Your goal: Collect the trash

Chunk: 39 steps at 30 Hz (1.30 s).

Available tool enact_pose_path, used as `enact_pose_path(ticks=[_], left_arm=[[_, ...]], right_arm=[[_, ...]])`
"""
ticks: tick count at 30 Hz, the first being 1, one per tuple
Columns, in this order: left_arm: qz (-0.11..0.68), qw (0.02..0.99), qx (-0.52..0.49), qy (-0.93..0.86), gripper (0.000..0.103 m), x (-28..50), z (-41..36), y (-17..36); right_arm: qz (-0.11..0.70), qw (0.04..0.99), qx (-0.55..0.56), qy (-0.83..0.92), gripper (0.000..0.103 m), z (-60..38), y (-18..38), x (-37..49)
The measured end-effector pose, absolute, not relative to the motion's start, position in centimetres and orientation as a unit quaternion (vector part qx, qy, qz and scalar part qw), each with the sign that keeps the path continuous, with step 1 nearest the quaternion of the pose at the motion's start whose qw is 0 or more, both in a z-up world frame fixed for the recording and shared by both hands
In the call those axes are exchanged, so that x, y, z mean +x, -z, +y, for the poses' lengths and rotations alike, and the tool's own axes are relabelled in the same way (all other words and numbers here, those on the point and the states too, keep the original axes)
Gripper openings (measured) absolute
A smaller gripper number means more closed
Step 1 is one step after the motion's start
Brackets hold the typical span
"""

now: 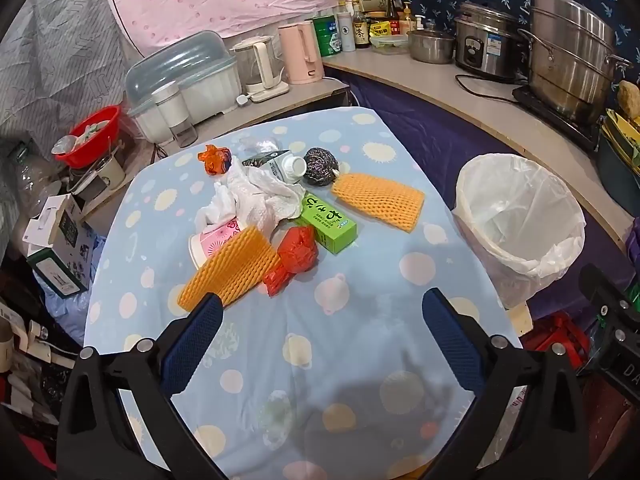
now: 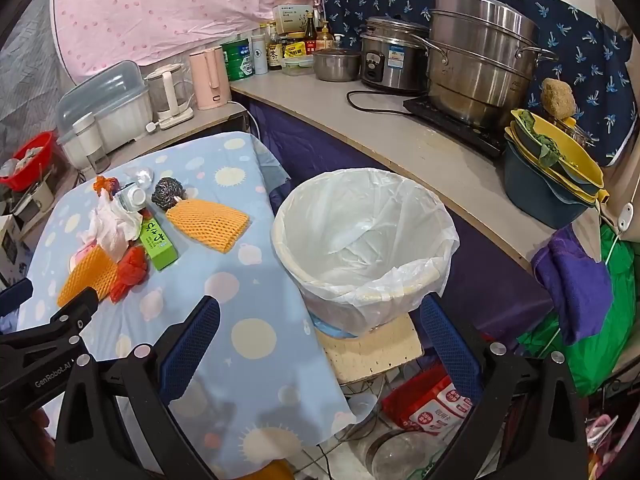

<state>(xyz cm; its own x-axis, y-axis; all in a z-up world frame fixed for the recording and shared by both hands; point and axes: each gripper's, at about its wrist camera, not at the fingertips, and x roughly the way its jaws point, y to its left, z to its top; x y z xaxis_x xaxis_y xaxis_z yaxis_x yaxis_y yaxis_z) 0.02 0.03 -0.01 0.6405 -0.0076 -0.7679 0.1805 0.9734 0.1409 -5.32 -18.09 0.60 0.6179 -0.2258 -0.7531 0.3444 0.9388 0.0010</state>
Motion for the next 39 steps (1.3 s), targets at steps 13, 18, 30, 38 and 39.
enact_pose_path(ticks=[13, 18, 30, 38, 39], left_arm=[[0.414, 0.903, 0.105, 0.053, 0.091, 0.1, 0.0, 0.1], [0.415, 0.902, 0.105, 0.055, 0.091, 0.4, 0.1, 0.1], [0.415, 0.902, 0.106, 0.054, 0.092, -0.6, -0.6, -0.5], [0.418, 0.900, 0.109, 0.052, 0.093, -1.0, -0.5, -0.3], [0.418, 0.900, 0.109, 0.052, 0.093, -1.1, -0.5, -0.3]], right_arm=[[0.407, 0.897, 0.075, 0.157, 0.096, -18.2, -0.6, -5.4], [0.406, 0.897, 0.075, 0.156, 0.096, -18.2, -0.7, -5.4], [0.405, 0.898, 0.075, 0.155, 0.096, -17.8, -0.9, -5.5], [0.403, 0.899, 0.076, 0.153, 0.096, -17.6, -0.8, -5.8], [0.403, 0.899, 0.076, 0.153, 0.096, -17.5, -0.9, -5.8]])
